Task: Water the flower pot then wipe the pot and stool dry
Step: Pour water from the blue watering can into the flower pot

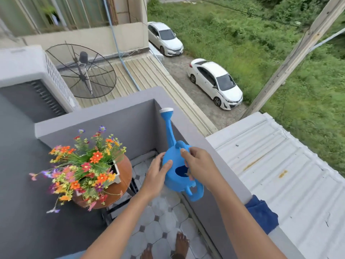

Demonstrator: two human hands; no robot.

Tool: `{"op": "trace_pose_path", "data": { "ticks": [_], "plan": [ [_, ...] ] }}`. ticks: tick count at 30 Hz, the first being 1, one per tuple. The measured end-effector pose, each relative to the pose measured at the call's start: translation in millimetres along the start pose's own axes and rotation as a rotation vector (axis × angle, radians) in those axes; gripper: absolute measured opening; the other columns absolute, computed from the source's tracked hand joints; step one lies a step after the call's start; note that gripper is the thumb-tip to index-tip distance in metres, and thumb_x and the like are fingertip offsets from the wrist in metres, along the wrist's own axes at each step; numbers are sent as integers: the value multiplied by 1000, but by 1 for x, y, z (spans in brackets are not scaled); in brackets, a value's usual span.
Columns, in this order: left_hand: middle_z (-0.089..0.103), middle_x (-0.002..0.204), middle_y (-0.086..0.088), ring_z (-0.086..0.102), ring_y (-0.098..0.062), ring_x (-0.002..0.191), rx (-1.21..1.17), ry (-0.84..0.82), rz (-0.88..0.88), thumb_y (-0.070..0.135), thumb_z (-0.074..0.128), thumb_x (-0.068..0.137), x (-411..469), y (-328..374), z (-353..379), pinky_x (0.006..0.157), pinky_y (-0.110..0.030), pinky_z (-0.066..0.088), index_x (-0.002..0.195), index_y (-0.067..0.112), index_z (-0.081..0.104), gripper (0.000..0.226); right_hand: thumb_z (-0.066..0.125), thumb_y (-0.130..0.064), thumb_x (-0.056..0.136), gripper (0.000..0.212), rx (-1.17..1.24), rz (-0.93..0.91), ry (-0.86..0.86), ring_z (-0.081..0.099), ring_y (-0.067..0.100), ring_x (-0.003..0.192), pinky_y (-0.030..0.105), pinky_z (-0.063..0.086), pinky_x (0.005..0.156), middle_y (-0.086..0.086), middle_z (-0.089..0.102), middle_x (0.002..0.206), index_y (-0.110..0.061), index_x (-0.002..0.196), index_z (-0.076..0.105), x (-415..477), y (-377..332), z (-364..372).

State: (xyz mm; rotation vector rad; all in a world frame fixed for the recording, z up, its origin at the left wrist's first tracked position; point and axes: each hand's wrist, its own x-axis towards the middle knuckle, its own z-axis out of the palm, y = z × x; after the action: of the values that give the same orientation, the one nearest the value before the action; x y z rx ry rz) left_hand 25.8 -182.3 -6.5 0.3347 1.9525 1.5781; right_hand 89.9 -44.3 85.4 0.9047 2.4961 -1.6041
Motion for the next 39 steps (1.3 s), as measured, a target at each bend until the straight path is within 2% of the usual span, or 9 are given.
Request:
{"op": "trace_pose_path", "data": {
  "ticks": [3, 8, 14, 21, 25, 29, 32, 34, 39],
  "plan": [
    [61, 128, 8, 58, -12, 119, -87, 59, -5, 67, 50, 83, -29, 3, -37, 101, -46, 46, 127, 46, 50, 49, 47, -41, 102, 50, -117, -121, -56, 39, 18, 52, 34, 36, 52, 5, 43, 63, 4, 80, 47, -9, -36, 31],
    [58, 130, 10, 56, -8, 120, -141, 113, 4, 65, 42, 87, -68, 10, -79, 98, -35, 48, 129, 49, 43, 45, 45, -42, 103, 46, -336, -264, -119, 35, 16, 53, 30, 32, 51, -2, 41, 59, -10, 70, 44, -23, -82, 66],
    [61, 128, 11, 60, -6, 114, -224, 153, -68, 59, 40, 92, -106, 12, -117, 98, -36, 48, 135, 42, 41, 46, 39, -41, 105, 52, -493, -323, -191, 48, 25, 62, 33, 40, 57, 17, 68, 80, 3, 104, 67, -31, -116, 105],
    [59, 129, 12, 57, -1, 109, -249, 141, -166, 61, 35, 92, -122, 14, -143, 97, -37, 45, 129, 43, 40, 41, 33, -22, 107, 40, -569, -289, -279, 62, 38, 92, 44, 54, 79, 23, 65, 110, 0, 114, 66, -35, -149, 135],
    [59, 120, 20, 55, 6, 105, -267, 113, -167, 59, 31, 94, -125, 16, -149, 94, -33, 45, 130, 41, 39, 41, 36, -34, 106, 45, -716, -336, -293, 56, 30, 80, 36, 44, 72, 15, 62, 92, 0, 102, 65, -29, -164, 146],
    [59, 122, 19, 55, 6, 107, -245, 97, -154, 59, 29, 94, -127, 18, -154, 81, -20, 44, 129, 40, 43, 42, 33, -23, 108, 34, -859, -356, -325, 52, 31, 74, 33, 43, 64, 8, 46, 76, -13, 83, 54, -32, -174, 149],
    [60, 121, 20, 55, 10, 105, -243, 116, -147, 60, 28, 94, -127, 16, -156, 76, -14, 42, 134, 36, 43, 48, 31, -18, 108, 35, -877, -308, -315, 50, 30, 78, 35, 42, 65, 4, 39, 75, -5, 120, 62, -33, -180, 154],
    [60, 121, 20, 55, 9, 106, -229, 135, -151, 62, 28, 93, -128, 14, -158, 80, -18, 42, 133, 38, 43, 50, 31, -9, 106, 42, -871, -259, -334, 48, 29, 80, 36, 48, 69, 5, 37, 81, -7, 144, 47, -33, -182, 160],
    [60, 126, 15, 55, -3, 116, -203, 194, -166, 79, 30, 79, -125, 6, -161, 101, -36, 42, 134, 41, 45, 69, 30, -2, 103, 50, -1010, -344, -325, 50, 29, 80, 38, 57, 76, 12, 48, 94, -9, 153, 36, -31, -185, 168]
  ]
}}
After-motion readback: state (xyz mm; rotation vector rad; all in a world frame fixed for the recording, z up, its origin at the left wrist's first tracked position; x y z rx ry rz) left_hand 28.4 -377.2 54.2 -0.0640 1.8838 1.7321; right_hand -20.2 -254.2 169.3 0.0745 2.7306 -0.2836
